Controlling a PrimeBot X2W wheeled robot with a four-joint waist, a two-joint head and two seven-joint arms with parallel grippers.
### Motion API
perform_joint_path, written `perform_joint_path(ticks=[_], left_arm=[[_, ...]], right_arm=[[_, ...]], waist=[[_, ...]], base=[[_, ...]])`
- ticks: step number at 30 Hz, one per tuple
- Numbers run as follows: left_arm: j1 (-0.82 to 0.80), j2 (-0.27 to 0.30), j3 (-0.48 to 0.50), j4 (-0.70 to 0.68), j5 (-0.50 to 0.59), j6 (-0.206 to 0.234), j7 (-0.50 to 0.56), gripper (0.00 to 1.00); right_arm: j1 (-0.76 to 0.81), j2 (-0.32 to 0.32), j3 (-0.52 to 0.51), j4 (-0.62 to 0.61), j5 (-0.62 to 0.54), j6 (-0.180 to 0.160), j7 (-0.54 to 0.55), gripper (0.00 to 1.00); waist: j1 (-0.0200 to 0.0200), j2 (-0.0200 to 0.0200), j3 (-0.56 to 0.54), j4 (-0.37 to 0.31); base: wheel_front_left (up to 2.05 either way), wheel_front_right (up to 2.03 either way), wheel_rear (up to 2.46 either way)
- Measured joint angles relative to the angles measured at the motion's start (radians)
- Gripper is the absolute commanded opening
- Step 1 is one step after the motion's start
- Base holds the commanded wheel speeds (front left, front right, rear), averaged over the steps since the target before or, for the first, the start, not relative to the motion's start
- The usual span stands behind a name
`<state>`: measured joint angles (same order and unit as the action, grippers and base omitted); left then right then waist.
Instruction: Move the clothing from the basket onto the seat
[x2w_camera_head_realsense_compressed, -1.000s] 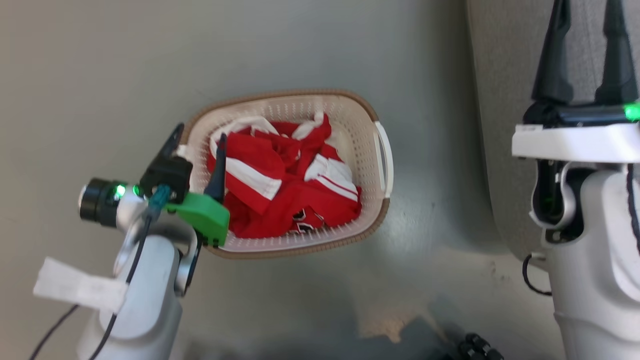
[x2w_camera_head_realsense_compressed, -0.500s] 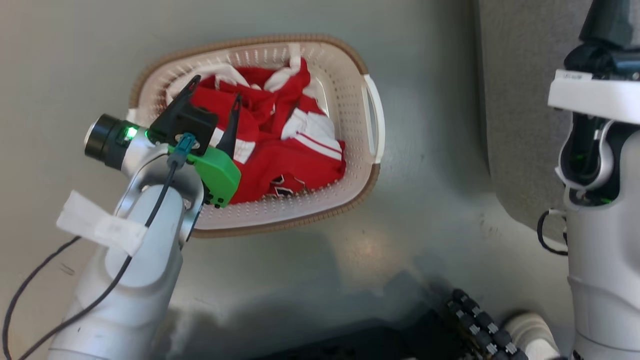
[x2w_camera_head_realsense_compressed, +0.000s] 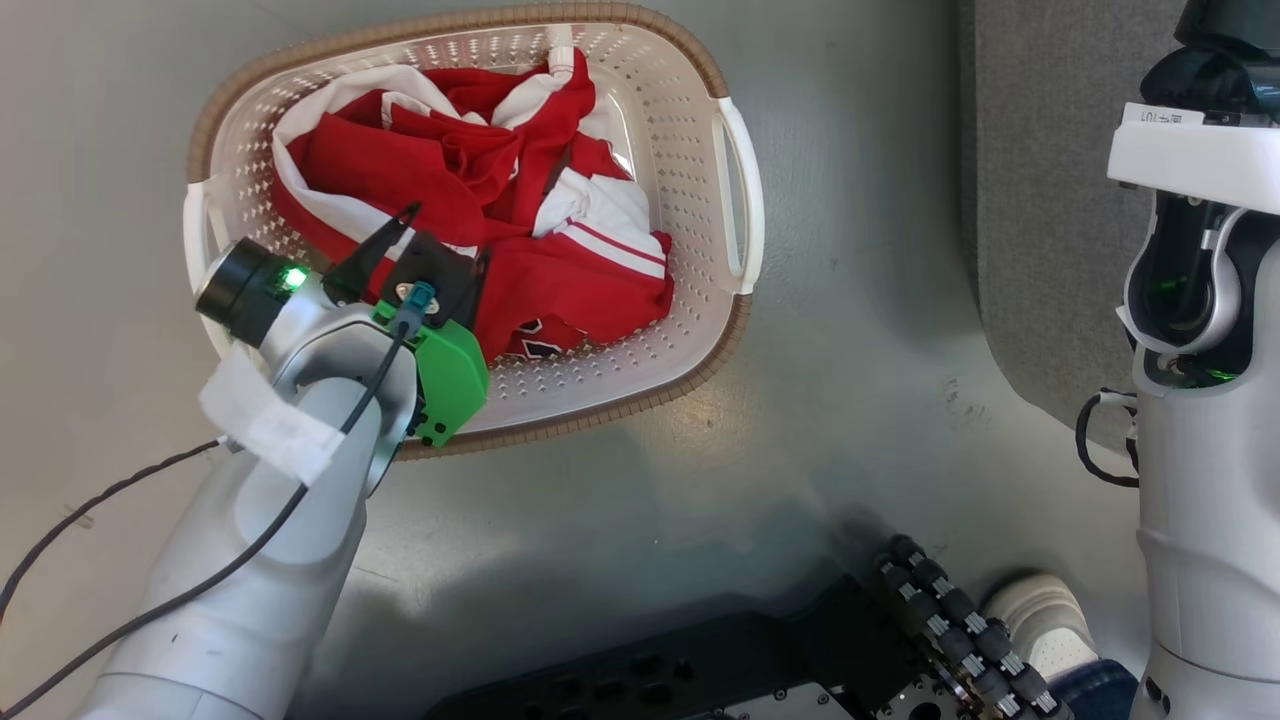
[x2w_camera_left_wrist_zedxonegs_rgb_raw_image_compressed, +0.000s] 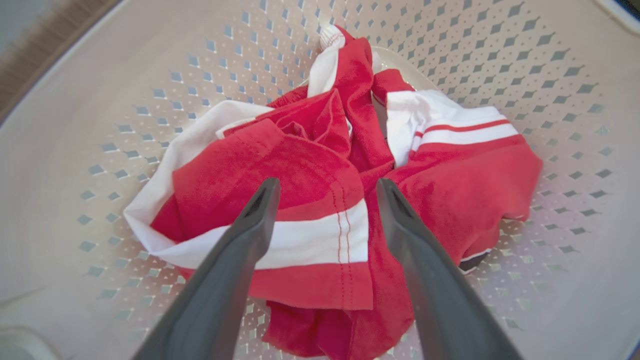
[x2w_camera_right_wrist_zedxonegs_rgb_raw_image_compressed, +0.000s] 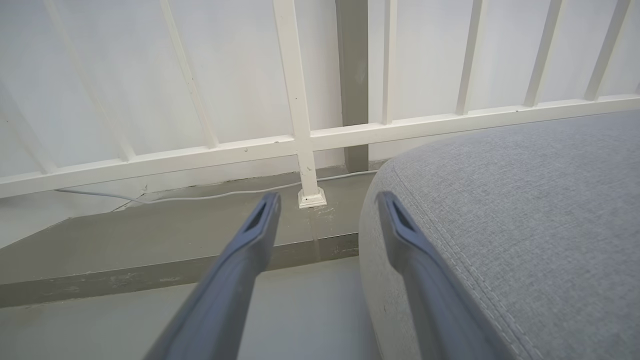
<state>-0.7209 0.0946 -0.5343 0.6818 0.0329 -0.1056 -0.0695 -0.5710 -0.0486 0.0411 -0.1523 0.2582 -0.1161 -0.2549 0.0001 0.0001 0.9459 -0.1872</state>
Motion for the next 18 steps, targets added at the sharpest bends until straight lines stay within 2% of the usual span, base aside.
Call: perform_joint_path(ticks=[11, 18], left_arm=[[-0.054, -0.003, -0.046, 0.078, 0.016, -0.009, 0.016, 1.00], [-0.089, 0.014, -0.052, 0.140, 0.043, -0.009, 0.026, 1.00]], right_arm=[[-0.021, 0.000, 0.031, 0.005, 0.030, 0.000, 0.000, 1.00], [-0.022, 0.000, 0.033, 0.006, 0.032, 0.000, 0.000, 1.00]], waist=[[0.0000, 0.0000, 0.027, -0.022], [0.0000, 0.0000, 0.050, -0.041]], base=[[0.00, 0.00, 0.00], [0.00, 0.00, 0.00]])
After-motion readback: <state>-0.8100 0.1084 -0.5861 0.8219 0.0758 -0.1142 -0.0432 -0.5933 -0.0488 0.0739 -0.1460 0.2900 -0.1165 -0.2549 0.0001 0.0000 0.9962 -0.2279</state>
